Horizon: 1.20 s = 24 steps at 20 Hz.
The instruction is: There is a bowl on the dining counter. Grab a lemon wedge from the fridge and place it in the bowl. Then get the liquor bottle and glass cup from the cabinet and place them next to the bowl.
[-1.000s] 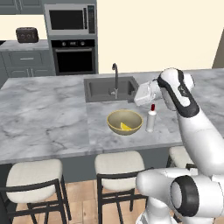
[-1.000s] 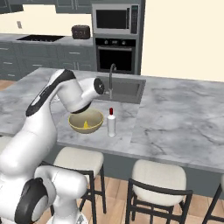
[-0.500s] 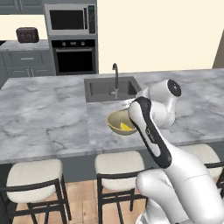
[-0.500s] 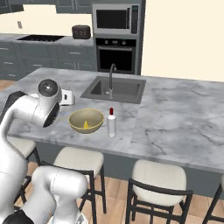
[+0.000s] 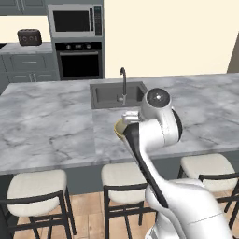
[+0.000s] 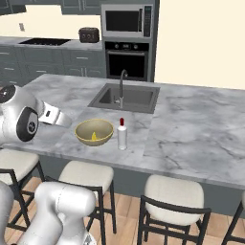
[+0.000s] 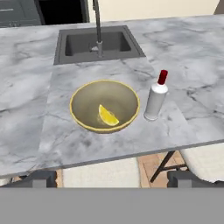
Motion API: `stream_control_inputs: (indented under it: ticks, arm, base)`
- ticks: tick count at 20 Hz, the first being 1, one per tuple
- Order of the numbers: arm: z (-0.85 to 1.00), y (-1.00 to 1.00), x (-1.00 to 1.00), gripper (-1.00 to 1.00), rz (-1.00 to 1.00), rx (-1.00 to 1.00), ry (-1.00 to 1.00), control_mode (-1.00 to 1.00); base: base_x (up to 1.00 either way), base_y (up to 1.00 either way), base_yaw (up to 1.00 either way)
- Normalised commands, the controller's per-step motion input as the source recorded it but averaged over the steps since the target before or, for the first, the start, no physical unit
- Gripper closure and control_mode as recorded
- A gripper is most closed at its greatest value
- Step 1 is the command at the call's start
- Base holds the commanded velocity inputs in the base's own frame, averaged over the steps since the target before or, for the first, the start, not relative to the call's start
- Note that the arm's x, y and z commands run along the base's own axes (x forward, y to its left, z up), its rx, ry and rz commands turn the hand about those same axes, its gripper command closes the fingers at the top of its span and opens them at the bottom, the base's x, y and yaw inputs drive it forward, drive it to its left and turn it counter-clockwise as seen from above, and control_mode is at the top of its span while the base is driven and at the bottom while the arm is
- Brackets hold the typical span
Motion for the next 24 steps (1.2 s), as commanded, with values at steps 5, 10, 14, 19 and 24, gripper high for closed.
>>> stream_control_inputs:
  ticks: [5,10,14,19,24]
  arm:
    - [0.03,-0.25,-0.75,-1.00,-0.20,-0.09,0.04,-1.00]
    - [0.00,-0.28,-0.86,-1.00,-0.01,0.00,0.05,-1.00]
    - [0.00,-0.14,-0.65,-1.00,0.08,0.00,0.11,-1.00]
    - [-0.02,-0.01,-0.15,-1.00,0.17,0.00,0.05,-1.00]
    - [-0.11,0.01,0.00,-1.00,0.17,0.04,0.00,-1.00]
  base:
    - [0.00,0.00,0.00]
    - [0.00,0.00,0.00]
    - [0.00,0.00,0.00]
    - [0.00,0.00,0.00]
    - [0.00,0.00,0.00]
